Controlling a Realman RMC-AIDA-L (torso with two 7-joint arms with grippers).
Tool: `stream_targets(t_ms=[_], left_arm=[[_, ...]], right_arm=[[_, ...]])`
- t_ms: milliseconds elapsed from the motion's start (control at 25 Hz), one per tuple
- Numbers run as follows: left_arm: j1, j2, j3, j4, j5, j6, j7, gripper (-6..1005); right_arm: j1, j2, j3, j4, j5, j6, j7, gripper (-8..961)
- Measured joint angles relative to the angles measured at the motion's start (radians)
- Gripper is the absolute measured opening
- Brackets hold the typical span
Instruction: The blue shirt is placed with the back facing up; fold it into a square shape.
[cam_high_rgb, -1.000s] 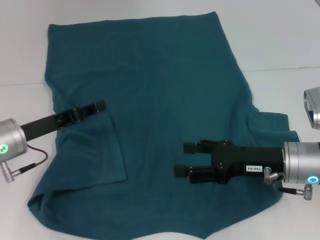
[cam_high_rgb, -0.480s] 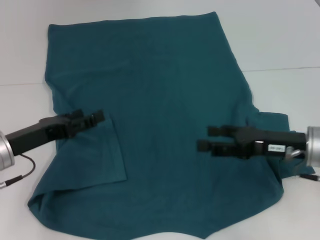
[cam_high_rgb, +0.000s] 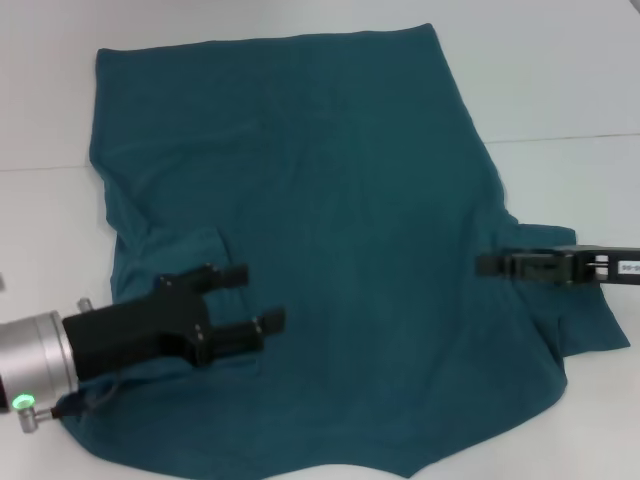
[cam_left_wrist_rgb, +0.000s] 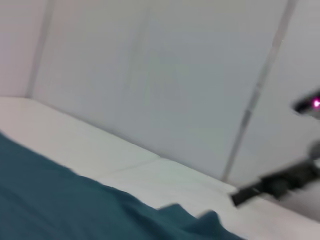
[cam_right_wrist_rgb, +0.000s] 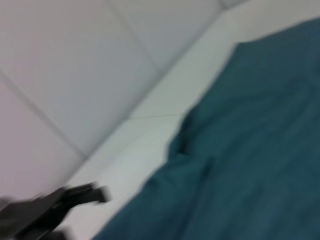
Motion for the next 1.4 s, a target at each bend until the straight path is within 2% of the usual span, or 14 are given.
stream_targets(t_ms=[280,480,760,840,1160,1400], left_arm=[[0.001,-0.001,0.059,0.004,0.045,0.0,0.029,848],[-0.003,-0.001,0.071,0.001,0.082,-0.022,0.035,848],[-0.006,-0.001,0.078,0.005,0.113,-0.024,0.036,848],[-0.006,-0.001,0.078,0.004,0.113,-0.024,0.036,847],[-0.008,-0.001,0.083,0.0,0.114,-0.025,0.032,847],[-0.008,-0.001,0.085,-0.001,0.114,-0.025,0.03,847]], right_arm=[[-0.025,-0.006,0.047,-0.096,-0.121,0.068,0.23,900],[-0.037,-0.019,0.136,-0.108,-0.178,0.073,0.278,899],[-0.042,-0.029,0.191,-0.114,-0.306,0.117,0.335,898],[-0.041,-0.024,0.191,-0.112,-0.323,0.144,0.344,898],[-0.01,0.018,0.17,-0.1,-0.361,0.279,0.338,897],[0.013,0.024,0.129,-0.05,-0.366,0.357,0.337,896]])
